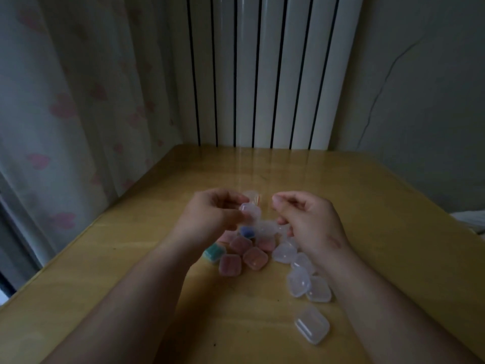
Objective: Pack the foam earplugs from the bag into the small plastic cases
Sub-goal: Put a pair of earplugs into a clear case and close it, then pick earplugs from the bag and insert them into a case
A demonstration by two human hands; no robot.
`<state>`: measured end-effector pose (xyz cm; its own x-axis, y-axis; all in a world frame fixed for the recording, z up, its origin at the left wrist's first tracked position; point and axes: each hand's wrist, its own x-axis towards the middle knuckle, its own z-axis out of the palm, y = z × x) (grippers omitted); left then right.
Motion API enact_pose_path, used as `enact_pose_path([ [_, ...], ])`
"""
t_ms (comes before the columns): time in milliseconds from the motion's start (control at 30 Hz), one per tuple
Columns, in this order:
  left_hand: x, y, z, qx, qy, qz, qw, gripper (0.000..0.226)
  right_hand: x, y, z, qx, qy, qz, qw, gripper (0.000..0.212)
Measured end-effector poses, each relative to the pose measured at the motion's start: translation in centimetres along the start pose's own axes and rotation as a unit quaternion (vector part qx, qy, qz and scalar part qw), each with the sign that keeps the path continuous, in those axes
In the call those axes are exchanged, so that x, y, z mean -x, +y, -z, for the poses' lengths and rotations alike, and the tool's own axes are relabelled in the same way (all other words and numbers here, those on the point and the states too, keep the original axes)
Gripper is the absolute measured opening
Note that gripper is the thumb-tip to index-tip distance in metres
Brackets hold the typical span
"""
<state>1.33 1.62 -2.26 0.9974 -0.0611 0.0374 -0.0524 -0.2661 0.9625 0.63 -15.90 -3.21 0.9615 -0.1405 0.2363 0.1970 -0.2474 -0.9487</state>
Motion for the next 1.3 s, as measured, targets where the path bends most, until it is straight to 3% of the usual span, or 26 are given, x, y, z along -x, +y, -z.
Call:
enact_pose_path([
  [167,-0.4,0.1,0.7,-0.135,-0.029,0.054,0.989,0.02,-0.1,0.6,0.1,0.039,0.008,0.008,0.999,0.009],
  [333,-0.6,-0.8,0.2,-0.22,-0.032,0.046,0.974,0.028,-0.5,1.1,-0.1,0.096,-0.007,0.031,0.995,0.01],
  [433,-1.3,-1.2,0.2,-0.212,0.039,0.0,0.976,0.021,-0.9,1.6,-0.1,0.115,-0.016,0.029,0.993,0.011],
  [567,-2.2,-1.9,0.8,-0.24,0.149,-0.04,0.958,0.031,-2.0,1.4,0.2,0.156,-0.041,0.029,0.986,0.014],
  [767,-3.2,-2.9,1.9,-0.29,0.202,-0.062,0.933,0.031,-4.7,0.7,-1.0,0.266,-0.12,0.018,0.956,0.02],
  [900,-3.7,-3.6,2.0,-0.317,0.185,-0.058,0.928,0.026,-6.1,1.1,-2.8,0.278,-0.143,-0.011,0.95,0.025],
  [1100,-4.2,-4.1,1.2,-0.388,0.153,-0.083,0.905,0.024,-7.0,1.4,-5.2,0.372,-0.159,0.036,0.914,0.027],
  [1233,-4.9,-5.0,1.3,-0.366,0.165,-0.074,0.913,0.017,-7.9,0.6,-6.7,0.359,-0.111,0.058,0.925,0.021],
  [1300,-5.0,-5.1,1.3,-0.354,0.172,-0.075,0.916,0.009,-8.1,0.3,-7.6,0.32,-0.136,0.061,0.936,0.026],
])
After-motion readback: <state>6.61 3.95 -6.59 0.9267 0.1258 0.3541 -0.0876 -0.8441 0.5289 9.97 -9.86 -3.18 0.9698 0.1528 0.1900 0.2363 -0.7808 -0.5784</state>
